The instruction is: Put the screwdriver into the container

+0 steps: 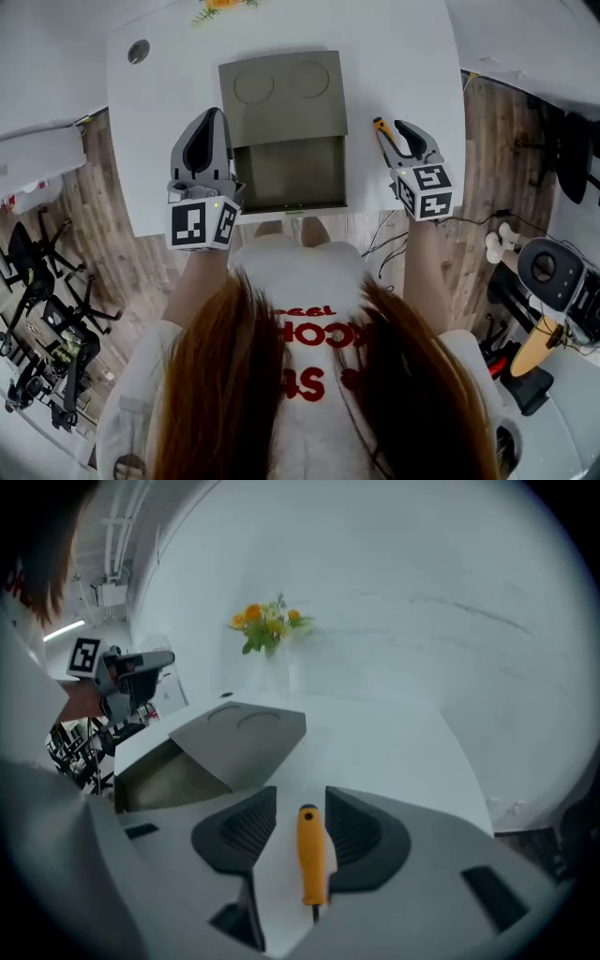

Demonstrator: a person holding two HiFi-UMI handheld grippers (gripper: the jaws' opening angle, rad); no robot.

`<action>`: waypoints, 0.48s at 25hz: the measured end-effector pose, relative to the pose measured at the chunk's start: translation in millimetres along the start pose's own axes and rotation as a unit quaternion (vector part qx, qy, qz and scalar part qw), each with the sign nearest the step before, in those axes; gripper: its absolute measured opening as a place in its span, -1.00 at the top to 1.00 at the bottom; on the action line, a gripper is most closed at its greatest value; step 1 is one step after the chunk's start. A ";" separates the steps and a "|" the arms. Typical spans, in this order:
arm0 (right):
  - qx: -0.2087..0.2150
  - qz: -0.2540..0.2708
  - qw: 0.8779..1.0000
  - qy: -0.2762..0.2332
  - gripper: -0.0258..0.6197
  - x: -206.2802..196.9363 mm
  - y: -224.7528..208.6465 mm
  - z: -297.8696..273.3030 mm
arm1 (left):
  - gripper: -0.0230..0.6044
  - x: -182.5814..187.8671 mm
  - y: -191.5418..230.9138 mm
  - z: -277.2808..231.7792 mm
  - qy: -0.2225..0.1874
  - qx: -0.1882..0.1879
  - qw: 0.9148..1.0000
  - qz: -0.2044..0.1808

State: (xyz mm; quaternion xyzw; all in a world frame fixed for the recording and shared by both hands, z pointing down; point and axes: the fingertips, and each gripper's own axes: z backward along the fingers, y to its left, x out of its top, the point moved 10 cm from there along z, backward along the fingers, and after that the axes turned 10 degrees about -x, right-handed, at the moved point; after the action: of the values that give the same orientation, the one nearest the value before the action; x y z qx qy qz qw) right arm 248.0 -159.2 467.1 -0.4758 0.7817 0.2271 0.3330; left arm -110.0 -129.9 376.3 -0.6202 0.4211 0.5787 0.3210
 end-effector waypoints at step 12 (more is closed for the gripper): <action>0.001 0.019 0.997 0.081 0.55 -27.3 -6.1 -37.7 | 0.91 -7.2 9.4 8.0 0.029 0.014 0.999 -0.004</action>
State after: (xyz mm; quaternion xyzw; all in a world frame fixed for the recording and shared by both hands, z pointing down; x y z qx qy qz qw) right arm 250.8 -171.0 512.4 -0.4775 0.8152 0.1933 0.2647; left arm -121.8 -125.9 383.2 -0.6338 0.4359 0.5534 0.3195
